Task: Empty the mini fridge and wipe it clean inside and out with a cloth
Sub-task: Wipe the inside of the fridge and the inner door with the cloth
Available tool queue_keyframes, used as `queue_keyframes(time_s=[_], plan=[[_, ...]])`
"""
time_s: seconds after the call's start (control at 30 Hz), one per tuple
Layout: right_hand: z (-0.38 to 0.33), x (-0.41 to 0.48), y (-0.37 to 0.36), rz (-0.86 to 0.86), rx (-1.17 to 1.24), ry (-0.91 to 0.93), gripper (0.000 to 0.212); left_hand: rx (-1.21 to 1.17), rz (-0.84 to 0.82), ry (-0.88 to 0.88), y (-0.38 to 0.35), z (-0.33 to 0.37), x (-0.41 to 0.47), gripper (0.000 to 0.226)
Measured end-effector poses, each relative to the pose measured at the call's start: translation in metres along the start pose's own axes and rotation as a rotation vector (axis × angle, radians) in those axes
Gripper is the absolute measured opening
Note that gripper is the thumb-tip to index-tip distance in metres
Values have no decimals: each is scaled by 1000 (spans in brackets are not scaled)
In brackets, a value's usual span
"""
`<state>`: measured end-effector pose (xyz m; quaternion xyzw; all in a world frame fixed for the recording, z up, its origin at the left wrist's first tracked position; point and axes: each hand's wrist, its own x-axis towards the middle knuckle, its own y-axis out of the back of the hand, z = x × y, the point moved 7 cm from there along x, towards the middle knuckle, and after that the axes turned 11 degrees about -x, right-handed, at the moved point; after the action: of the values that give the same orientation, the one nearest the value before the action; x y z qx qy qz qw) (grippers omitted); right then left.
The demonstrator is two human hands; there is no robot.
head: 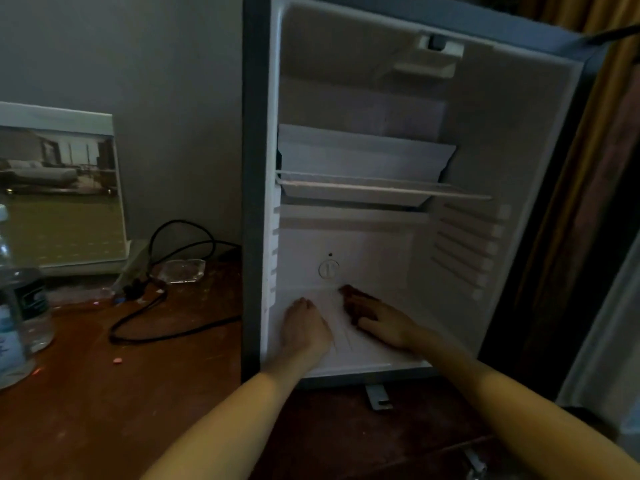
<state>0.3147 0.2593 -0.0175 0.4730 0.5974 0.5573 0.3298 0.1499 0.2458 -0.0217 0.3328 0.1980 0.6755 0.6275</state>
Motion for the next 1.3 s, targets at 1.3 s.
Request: queue_keyframes(time_s=[1.3], plan=[[3, -83, 10, 211, -124, -98, 28, -297, 10, 50, 40, -6, -80, 52]])
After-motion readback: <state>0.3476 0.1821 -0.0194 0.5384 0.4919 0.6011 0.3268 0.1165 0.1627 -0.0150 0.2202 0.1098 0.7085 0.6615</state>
